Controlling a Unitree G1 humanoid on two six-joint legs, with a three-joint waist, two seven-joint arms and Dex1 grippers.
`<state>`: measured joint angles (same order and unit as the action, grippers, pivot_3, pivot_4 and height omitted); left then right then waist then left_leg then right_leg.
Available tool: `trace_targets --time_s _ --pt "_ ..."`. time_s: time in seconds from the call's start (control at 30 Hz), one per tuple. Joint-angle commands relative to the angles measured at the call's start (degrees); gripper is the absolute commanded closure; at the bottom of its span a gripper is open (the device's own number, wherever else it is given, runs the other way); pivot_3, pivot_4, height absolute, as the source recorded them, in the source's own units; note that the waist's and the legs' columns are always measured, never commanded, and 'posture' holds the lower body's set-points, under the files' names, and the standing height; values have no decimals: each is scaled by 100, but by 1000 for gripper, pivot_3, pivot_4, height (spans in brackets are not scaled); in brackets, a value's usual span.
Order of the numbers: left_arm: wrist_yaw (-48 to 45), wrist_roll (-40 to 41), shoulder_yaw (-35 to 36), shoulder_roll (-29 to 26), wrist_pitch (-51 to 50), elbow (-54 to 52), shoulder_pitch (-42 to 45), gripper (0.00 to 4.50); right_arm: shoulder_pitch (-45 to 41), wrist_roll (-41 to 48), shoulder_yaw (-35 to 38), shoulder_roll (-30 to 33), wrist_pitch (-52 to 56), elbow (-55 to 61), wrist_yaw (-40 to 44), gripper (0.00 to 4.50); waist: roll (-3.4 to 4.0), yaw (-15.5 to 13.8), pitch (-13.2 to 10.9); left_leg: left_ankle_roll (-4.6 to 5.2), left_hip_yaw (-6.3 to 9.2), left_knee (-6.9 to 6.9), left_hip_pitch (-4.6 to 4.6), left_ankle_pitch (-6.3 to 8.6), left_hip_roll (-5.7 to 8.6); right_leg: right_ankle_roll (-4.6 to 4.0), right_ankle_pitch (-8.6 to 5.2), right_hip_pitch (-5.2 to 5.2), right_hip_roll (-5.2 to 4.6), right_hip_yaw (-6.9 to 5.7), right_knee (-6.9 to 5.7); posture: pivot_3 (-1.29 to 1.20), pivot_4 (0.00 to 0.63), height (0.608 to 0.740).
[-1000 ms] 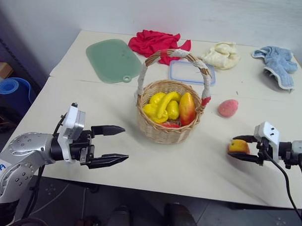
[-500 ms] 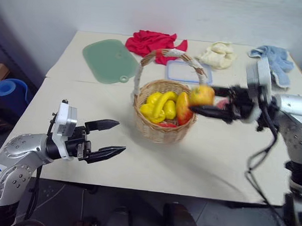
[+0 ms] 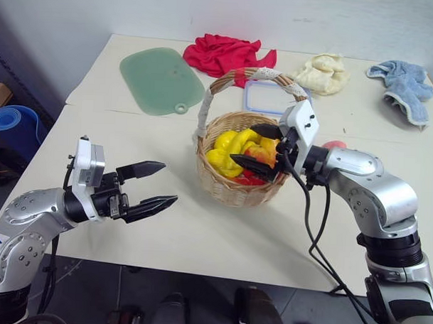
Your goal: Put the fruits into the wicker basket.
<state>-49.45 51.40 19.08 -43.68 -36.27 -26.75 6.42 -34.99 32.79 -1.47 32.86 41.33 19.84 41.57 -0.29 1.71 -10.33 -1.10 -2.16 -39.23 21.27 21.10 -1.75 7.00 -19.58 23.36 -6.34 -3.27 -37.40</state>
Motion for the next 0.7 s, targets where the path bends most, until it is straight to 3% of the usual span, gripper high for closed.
trace_targets --time_s 0.03,0.2,0.37,0.47,0.53,0.6,0.7 --pt "-76 -7 75 -4 132 -45 -23 0 766 1062 1047 446 -47 915 792 16 -1 -40 -1 -2 2 0 -3 -1 -3 0 0 -3 0 -4 -2 0 150 740" --pt "-207 -88 -28 10 223 151 124 0 2913 1375 2968 900 -340 1048 1248 16 -3 -185 -1 9 10 -3 -22 -11 -2 23 13 -86 1 -33 74 0 150 740" --pt "-479 -319 -348 4 365 486 417 0 4207 1218 4183 357 -1279 327 1188 16 -3 -196 0 41 -8 1 -21 -47 14 30 36 -106 -1 1 146 0 150 740" --pt "-553 -365 -419 15 401 628 627 0 4615 550 4493 171 -2141 -319 1068 16 0 -156 2 37 -24 3 -33 -59 12 28 45 -107 5 21 143 0 150 740" --pt "-550 -393 -420 32 446 702 794 0 4979 -172 4775 100 -3357 -1300 1116 16 1 -162 3 38 -36 5 -38 -59 13 27 45 -101 5 35 143 0 150 740" --pt "-519 -388 -397 46 451 736 938 0 5223 -244 5087 -63 -3894 -1996 1003 16 3 -174 4 38 -50 9 -37 -58 14 28 45 -100 7 37 146 0 150 740" --pt "-441 -195 -392 61 262 679 1125 0 5317 -294 4894 -167 -4196 -2155 1056 16 5 -163 5 37 -59 12 -37 -58 10 35 49 -94 7 40 140 0 150 740"
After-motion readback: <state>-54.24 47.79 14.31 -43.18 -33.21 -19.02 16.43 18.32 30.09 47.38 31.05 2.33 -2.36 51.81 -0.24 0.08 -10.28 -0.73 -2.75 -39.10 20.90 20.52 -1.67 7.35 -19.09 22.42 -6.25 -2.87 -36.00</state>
